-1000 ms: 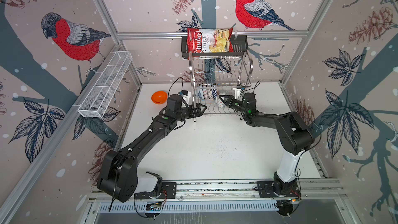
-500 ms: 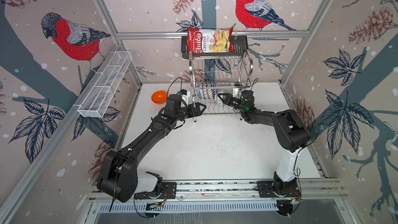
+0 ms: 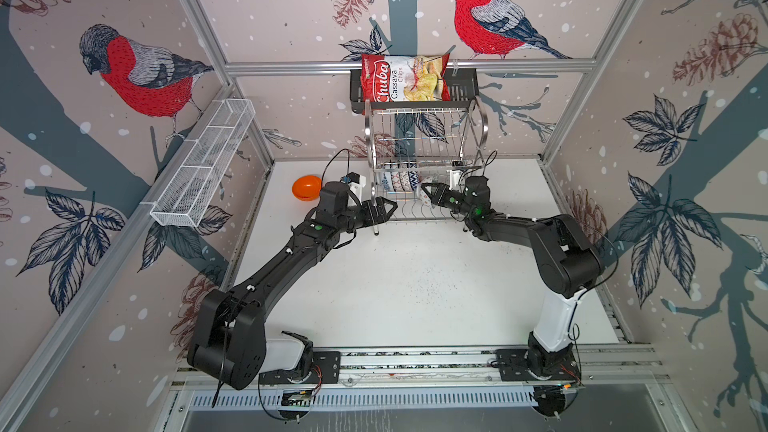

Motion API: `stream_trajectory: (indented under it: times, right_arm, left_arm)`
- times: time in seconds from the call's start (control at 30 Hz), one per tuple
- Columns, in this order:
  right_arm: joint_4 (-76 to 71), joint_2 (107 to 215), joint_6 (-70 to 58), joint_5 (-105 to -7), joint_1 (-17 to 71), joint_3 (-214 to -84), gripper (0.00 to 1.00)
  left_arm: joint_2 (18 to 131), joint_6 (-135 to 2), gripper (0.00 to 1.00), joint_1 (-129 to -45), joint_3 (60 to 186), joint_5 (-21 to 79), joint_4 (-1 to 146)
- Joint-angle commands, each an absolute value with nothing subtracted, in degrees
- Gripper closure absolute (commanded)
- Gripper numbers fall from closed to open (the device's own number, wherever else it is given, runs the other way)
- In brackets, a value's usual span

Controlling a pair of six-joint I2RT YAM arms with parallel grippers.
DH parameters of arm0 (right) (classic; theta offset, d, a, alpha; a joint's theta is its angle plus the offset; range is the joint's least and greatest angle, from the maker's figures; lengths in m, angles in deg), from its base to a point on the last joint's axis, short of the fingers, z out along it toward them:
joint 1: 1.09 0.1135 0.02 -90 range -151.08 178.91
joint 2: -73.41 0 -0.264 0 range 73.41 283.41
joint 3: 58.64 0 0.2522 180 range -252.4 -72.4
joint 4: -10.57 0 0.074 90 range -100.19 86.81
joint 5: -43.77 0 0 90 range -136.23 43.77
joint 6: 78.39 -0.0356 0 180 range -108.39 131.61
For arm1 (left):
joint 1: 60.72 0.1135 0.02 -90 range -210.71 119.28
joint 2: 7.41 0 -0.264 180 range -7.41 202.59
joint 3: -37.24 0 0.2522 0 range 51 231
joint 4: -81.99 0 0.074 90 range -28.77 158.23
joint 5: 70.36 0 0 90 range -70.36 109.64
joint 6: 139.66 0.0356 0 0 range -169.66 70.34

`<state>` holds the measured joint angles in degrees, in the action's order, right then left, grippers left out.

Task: Load the bowls into the dish rack

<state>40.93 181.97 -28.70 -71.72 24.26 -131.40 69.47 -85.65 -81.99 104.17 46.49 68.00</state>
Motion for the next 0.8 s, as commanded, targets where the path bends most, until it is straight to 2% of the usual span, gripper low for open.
stream_trajectory:
  times: [0.0, 0.77]
  right_arm:
    - [44.34, 181.23, -27.49, -67.14, 24.13, -130.82, 0.93]
    - [53.54, 186.78, -27.76, -66.21, 23.88, -132.71, 0.92]
  left_arm:
    - [69.49, -85.39, 0.02, -81.90, 104.05, 46.91, 70.43]
    - [69.67, -85.26, 0.02, -81.63, 104.18, 46.88, 70.22]
